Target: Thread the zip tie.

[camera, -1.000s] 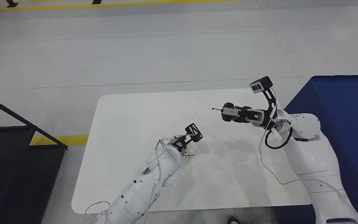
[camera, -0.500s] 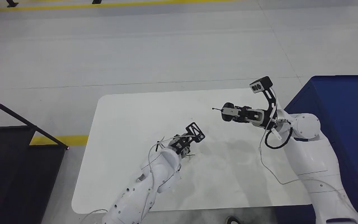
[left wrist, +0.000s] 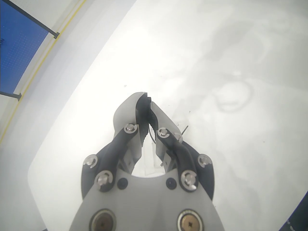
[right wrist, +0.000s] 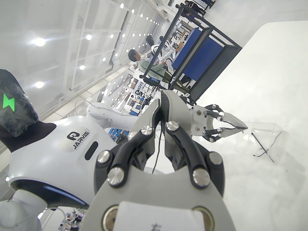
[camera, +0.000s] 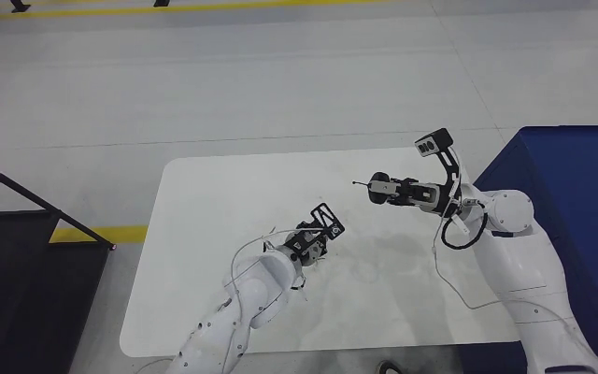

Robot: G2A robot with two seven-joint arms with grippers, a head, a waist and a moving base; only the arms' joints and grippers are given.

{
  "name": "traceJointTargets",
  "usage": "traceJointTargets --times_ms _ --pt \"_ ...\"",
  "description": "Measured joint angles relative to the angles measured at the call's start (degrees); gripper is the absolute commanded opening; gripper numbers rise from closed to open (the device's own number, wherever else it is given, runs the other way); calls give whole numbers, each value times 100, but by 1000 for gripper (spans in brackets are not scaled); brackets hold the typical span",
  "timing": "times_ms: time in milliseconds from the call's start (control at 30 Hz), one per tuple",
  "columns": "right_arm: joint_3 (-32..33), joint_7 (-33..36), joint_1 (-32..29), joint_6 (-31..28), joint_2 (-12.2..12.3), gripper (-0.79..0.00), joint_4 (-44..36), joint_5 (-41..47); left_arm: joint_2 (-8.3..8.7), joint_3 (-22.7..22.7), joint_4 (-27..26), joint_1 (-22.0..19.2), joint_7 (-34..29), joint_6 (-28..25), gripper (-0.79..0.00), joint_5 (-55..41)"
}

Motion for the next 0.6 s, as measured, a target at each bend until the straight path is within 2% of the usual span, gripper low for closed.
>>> traceJointTargets --times_ms 100,300,600 --pt "200 436 0 525 69 -785 39 238 12 -350 -363 223 702 170 -785 -819" --pt "703 1052 27 1100 227 -785 201 128 43 -774 -696 615 1687 -111 -785 -2161" --pt "730 1044 38 1060 235 -785 187 96 43 -785 -711 629 1740 -114 -785 -2233"
